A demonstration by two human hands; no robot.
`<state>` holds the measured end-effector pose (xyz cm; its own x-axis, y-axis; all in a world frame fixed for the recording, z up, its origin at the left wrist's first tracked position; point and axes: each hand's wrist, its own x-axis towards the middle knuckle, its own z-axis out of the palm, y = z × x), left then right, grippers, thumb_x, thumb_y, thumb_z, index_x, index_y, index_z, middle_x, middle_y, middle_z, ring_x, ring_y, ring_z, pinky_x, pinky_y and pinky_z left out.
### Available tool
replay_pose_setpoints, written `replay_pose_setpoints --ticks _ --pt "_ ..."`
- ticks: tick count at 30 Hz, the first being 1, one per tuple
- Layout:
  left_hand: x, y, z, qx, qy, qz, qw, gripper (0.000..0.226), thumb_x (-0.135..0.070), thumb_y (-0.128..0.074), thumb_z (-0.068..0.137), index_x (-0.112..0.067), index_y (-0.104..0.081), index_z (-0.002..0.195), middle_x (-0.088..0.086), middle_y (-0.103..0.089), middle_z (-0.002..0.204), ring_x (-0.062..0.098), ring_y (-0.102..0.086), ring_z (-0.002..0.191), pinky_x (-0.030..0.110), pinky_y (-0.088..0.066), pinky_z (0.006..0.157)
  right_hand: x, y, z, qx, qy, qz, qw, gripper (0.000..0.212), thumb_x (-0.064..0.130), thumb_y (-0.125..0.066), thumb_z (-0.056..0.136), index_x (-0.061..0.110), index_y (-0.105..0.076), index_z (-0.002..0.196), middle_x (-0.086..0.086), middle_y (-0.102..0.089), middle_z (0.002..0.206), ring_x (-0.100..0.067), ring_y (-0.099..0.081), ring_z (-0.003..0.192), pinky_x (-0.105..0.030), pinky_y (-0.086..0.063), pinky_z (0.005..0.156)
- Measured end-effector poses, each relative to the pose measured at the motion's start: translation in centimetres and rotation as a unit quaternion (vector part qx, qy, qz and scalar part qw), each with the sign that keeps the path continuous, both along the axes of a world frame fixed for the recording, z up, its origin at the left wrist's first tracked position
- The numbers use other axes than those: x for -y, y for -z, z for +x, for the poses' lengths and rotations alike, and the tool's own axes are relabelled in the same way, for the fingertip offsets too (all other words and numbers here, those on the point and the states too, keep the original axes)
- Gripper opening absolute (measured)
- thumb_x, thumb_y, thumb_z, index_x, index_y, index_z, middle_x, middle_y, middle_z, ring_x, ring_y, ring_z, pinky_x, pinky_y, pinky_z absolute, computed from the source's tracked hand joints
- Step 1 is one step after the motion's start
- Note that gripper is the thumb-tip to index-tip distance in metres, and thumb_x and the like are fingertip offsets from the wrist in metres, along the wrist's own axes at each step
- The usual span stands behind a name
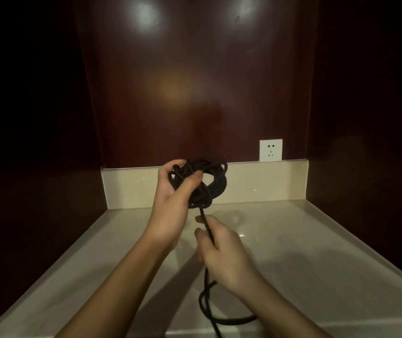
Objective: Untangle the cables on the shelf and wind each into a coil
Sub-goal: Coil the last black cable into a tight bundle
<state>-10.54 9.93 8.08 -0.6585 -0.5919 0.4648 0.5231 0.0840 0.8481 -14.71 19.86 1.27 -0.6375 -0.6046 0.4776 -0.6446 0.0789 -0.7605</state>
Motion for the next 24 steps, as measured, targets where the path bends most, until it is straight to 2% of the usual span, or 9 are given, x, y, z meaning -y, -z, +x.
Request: replay_pose_setpoints --ticks 3,7,10,12,13,16,18,21,24 --pt "1.1 -0.2 0.9 0.033 -0.064 -0.131 0.989 0.030 -0.009 -0.063 0.095 -0.013 -0.051 0.122 -0.002 -0.062 0.097 0.017 -0.066 0.092 0.020 -0.055 0.064 -1.6 -0.4 -0.9 -0.093 0.037 0.055 0.993 0.017 0.024 -0.045 0.101 0.022 -0.060 0.109 -0.003 -0.062 0.075 -0.022 -0.060 0.075 -0.036 -0.049 0.072" --pt "1.6 0.1 1.7 0.089 -0.120 -0.255 0.955 0.028 -0.010 -0.064 0.094 -0.017 -0.050 0.116 -0.009 -0.059 0.093 0.000 -0.063 0.076 0.015 -0.052 0.059 -3.6 -1.2 -1.3 -0.206 0.058 0.106 0.971 0.015 0.029 -0.046 0.099 0.021 -0.057 0.094 0.001 -0.059 0.074 -0.024 -0.058 0.073 -0.041 -0.049 0.068" --pt "1.6 0.1 1.9 0.171 -0.131 -0.330 0.919 0.028 -0.013 -0.063 0.092 -0.018 -0.046 0.114 -0.006 -0.055 0.091 0.009 -0.060 0.067 0.011 -0.046 0.050 -4.7 -2.9 -1.6 -0.332 0.063 0.151 0.929 0.016 0.034 -0.050 0.098 0.022 -0.061 0.096 0.005 -0.062 0.083 -0.019 -0.061 0.075 -0.039 -0.051 0.069" --pt "2.0 -0.1 2.0 0.249 -0.103 -0.374 0.888 0.028 -0.021 -0.065 0.087 -0.021 -0.048 0.110 -0.002 -0.059 0.090 0.011 -0.059 0.072 0.013 -0.044 0.051 -5.1 -4.3 -2.1 -0.435 0.034 0.155 0.887 0.022 0.043 -0.050 0.091 0.023 -0.058 0.093 0.007 -0.062 0.077 -0.015 -0.061 0.062 -0.036 -0.053 0.056" --pt "2.2 -0.1 2.2 0.279 -0.059 -0.372 0.883 0.028 -0.027 -0.064 0.083 -0.023 -0.050 0.107 0.001 -0.062 0.090 0.011 -0.061 0.073 0.015 -0.045 0.054 -5.2 -5.0 -2.3 -0.452 0.019 0.140 0.881 0.027 0.050 -0.049 0.086 0.025 -0.052 0.094 0.009 -0.062 0.073 -0.013 -0.060 0.056 -0.033 -0.051 0.050" --pt "2.4 0.0 3.2 0.288 0.070 -0.320 0.900 0.037 -0.028 -0.055 0.073 -0.025 -0.053 0.109 0.004 -0.065 0.084 0.012 -0.065 0.070 0.028 -0.051 0.060 -5.7 -6.7 -3.3 -0.367 -0.010 0.152 0.918 0.062 0.077 -0.051 0.070 0.035 -0.037 0.113 0.020 -0.051 0.083 -0.001 -0.054 0.068 -0.020 -0.040 0.059" --pt "2.6 -0.1 3.7 0.270 0.109 -0.318 0.903 0.042 -0.022 -0.055 0.073 -0.024 -0.053 0.114 0.000 -0.064 0.078 0.009 -0.064 0.068 0.028 -0.050 0.060 -5.6 -6.3 -4.0 -0.327 -0.001 0.171 0.930 0.081 0.084 -0.057 0.060 0.036 -0.041 0.124 0.024 -0.037 0.096 0.003 -0.047 0.084 -0.016 -0.035 0.066" --pt "2.5 -0.2 4.0 0.256 0.127 -0.334 0.898 0.043 -0.017 -0.057 0.075 -0.022 -0.050 0.117 -0.001 -0.061 0.076 0.005 -0.060 0.063 0.024 -0.047 0.056 -5.0 -4.8 -4.4 -0.217 -0.058 0.118 0.967 0.067 0.072 -0.075 0.058 0.036 -0.059 0.112 0.020 -0.048 0.097 -0.002 -0.053 0.090 -0.020 -0.043 0.072" --pt "2.6 -0.2 3.7 0.242 0.071 -0.319 0.914 0.029 -0.008 -0.058 0.089 -0.021 -0.049 0.113 0.005 -0.060 0.080 0.005 -0.061 0.059 0.020 -0.046 0.051 -4.8 -4.6 -3.2 -0.182 -0.067 0.148 0.970 0.079 0.063 -0.080 0.065 0.041 -0.046 0.132 0.023 -0.048 0.109 0.002 -0.049 0.100 -0.013 -0.040 0.083"
